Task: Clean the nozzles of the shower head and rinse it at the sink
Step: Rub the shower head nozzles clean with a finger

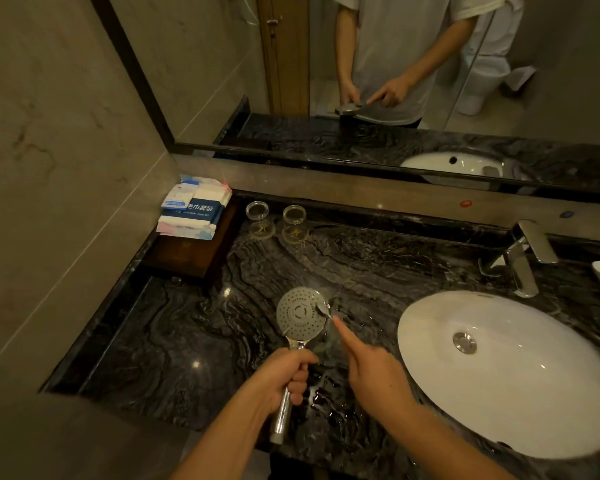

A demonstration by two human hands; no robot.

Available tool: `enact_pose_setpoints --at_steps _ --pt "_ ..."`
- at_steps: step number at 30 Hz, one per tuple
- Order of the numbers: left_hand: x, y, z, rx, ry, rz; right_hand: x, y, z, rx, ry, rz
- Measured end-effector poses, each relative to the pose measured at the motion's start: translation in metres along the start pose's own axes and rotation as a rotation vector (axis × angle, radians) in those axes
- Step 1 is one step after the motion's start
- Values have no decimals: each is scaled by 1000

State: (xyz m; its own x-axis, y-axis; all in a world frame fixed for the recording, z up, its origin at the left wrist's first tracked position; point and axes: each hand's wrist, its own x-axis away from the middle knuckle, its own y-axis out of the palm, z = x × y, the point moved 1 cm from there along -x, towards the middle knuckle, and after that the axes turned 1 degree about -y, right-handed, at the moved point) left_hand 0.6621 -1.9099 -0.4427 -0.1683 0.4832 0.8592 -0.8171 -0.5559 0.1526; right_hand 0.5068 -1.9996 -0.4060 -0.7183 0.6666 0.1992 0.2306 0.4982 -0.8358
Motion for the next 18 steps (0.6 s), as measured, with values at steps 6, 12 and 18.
enact_pose_setpoints --at_steps 6,12,18 --pt "0 6 -2 -12 -1 -21 -26 -9 -6 29 10 48" --pt "-4 7 4 31 21 -3 -8 0 -7 -16 26 57" --pt "-3 9 0 8 9 -11 -6 4 -6 -29 32 57"
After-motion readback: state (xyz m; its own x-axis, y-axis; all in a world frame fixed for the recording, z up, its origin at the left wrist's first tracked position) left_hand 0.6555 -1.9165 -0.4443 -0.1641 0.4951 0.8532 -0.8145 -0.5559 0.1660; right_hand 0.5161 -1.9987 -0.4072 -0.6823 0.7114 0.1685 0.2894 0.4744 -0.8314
